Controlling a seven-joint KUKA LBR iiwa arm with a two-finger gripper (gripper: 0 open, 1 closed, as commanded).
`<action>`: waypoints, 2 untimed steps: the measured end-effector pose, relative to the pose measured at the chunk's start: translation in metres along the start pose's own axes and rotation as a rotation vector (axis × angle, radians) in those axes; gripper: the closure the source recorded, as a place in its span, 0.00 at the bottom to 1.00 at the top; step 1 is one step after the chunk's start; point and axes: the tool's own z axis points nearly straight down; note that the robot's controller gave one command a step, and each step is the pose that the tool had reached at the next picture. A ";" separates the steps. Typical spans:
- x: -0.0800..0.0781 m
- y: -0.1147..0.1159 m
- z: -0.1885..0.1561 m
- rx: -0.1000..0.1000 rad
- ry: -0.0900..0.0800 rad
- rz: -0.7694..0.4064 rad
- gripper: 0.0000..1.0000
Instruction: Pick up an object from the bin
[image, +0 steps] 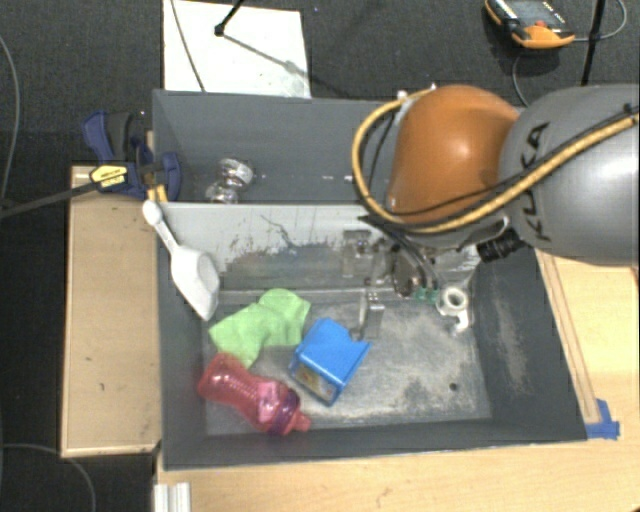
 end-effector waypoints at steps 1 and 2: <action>-0.001 -0.001 -0.005 -0.001 -0.009 0.003 0.00; -0.008 0.042 0.064 -0.001 -0.013 -0.049 0.00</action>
Offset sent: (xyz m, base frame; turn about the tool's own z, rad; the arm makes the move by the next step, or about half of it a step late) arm 0.0112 0.0936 -0.1546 -0.1089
